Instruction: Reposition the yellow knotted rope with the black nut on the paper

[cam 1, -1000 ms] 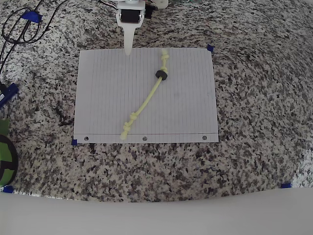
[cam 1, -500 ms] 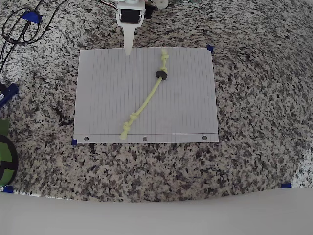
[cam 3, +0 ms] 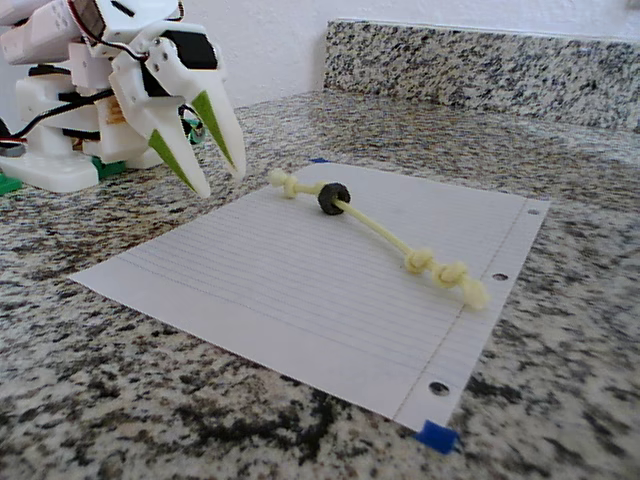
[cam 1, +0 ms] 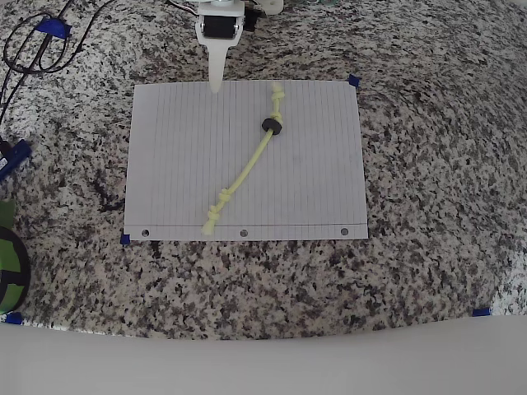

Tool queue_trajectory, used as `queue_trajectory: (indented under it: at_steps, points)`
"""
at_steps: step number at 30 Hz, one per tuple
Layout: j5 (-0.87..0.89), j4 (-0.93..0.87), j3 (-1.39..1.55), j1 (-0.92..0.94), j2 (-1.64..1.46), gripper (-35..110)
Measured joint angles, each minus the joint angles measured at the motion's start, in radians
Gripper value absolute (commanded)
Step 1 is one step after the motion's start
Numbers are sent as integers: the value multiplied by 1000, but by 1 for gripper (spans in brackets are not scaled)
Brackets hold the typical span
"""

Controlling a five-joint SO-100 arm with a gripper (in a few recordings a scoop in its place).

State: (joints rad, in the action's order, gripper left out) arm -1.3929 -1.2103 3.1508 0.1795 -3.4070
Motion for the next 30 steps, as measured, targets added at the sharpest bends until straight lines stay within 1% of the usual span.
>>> queue_trajectory:
  at_steps: [6, 16, 20, 30]
  points:
    - [0, 0, -9, 0, 0, 48]
    - [0, 0, -169, 0, 92, 48]
    - [0, 0, -235, 0, 173, 48]
    - [0, 0, -408, -101, 488, 48]
